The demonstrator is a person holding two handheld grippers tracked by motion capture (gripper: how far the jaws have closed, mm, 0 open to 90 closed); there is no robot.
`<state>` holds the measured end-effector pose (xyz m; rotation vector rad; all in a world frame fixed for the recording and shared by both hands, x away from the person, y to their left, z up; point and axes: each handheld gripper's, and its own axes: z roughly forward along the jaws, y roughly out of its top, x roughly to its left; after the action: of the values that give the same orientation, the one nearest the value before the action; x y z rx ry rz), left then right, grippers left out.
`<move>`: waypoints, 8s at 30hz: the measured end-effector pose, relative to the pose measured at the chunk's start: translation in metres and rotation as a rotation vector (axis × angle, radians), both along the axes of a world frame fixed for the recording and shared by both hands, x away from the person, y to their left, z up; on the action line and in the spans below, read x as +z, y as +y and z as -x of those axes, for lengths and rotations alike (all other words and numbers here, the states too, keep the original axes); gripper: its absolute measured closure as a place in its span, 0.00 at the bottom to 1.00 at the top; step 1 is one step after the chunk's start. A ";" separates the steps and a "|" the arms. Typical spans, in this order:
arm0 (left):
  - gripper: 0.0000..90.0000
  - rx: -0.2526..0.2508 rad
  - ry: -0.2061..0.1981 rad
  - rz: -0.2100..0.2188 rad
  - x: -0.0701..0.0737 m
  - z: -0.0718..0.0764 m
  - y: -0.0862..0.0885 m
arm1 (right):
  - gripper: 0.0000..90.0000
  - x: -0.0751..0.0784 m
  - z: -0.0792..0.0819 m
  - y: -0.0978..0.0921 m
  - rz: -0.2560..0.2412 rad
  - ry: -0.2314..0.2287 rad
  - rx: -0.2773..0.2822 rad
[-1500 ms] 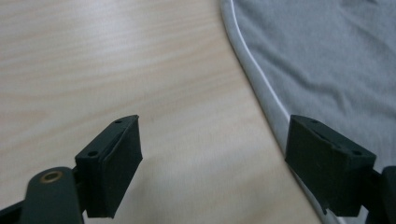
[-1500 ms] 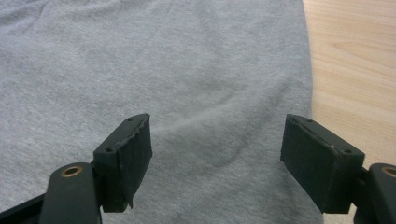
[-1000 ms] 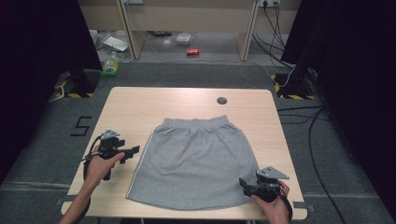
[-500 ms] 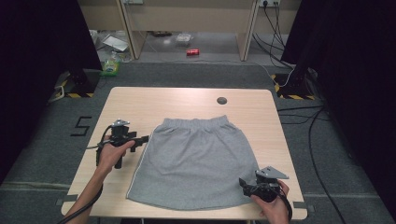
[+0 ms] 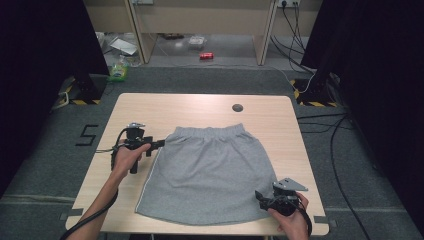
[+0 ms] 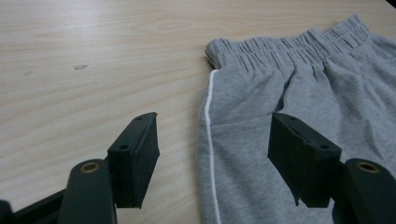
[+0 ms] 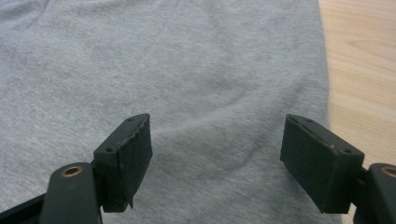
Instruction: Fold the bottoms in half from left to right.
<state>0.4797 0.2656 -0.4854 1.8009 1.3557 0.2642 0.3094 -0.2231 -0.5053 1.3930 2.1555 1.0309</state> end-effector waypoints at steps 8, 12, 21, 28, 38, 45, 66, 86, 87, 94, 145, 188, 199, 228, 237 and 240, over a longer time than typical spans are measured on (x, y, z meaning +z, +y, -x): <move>0.37 -0.014 0.013 -0.020 0.001 -0.013 -0.014 | 0.28 -0.001 0.000 0.002 -0.001 0.007 -0.001; 0.36 -0.016 0.023 -0.034 0.002 -0.020 -0.020 | 0.28 -0.001 0.000 0.003 -0.001 0.007 0.001; 0.37 -0.012 0.042 -0.044 0.002 -0.035 -0.027 | 0.28 -0.001 0.000 0.004 0.001 0.009 0.006; 0.37 -0.003 0.051 -0.051 -0.002 -0.041 -0.032 | 0.28 -0.001 -0.001 0.005 0.004 0.007 0.012; 0.41 -0.005 0.056 -0.066 -0.005 -0.051 -0.043 | 0.28 -0.001 -0.001 0.006 0.004 0.006 0.020; 0.49 -0.015 0.069 -0.095 -0.006 -0.059 -0.052 | 0.28 -0.002 -0.001 0.008 0.006 0.007 0.024; 0.82 -0.029 0.090 -0.224 -0.014 -0.070 -0.068 | 0.29 0.001 0.001 0.028 -0.003 -0.006 0.063; 0.86 -0.009 0.058 -0.299 -0.013 -0.071 -0.066 | 0.30 0.007 -0.012 0.121 -0.008 -0.057 0.210; 0.86 -0.009 0.058 -0.299 -0.013 -0.071 -0.066 | 0.30 0.008 -0.013 0.128 -0.008 -0.055 0.222; 0.86 0.010 0.051 -0.323 -0.013 -0.072 -0.057 | 0.31 0.011 -0.013 0.168 -0.008 -0.066 0.315; 0.86 0.004 0.032 -0.352 -0.014 -0.070 -0.049 | 0.45 -0.004 0.009 0.332 -0.014 0.025 0.560; 0.88 -0.006 0.047 -0.262 0.039 -0.072 -0.063 | 0.96 0.019 0.009 0.293 -0.117 -0.059 0.619; 0.88 -0.049 0.015 -0.255 0.076 -0.072 -0.111 | 0.96 0.047 0.017 0.228 -0.208 -0.129 0.516; 0.88 -0.189 0.002 -0.212 0.091 -0.076 -0.263 | 0.96 0.049 0.038 0.070 -0.297 -0.173 0.186; 0.88 -0.211 0.005 -0.205 0.083 -0.075 -0.295 | 0.96 0.039 0.053 0.032 -0.308 -0.171 0.102; 0.87 -0.207 0.009 -0.196 0.079 -0.075 -0.300 | 0.96 0.037 0.055 0.022 -0.311 -0.169 0.078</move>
<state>0.5547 -0.0348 -0.4062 2.0902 1.1713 0.2853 0.2543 -0.2007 -0.4679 1.3024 2.0028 1.5089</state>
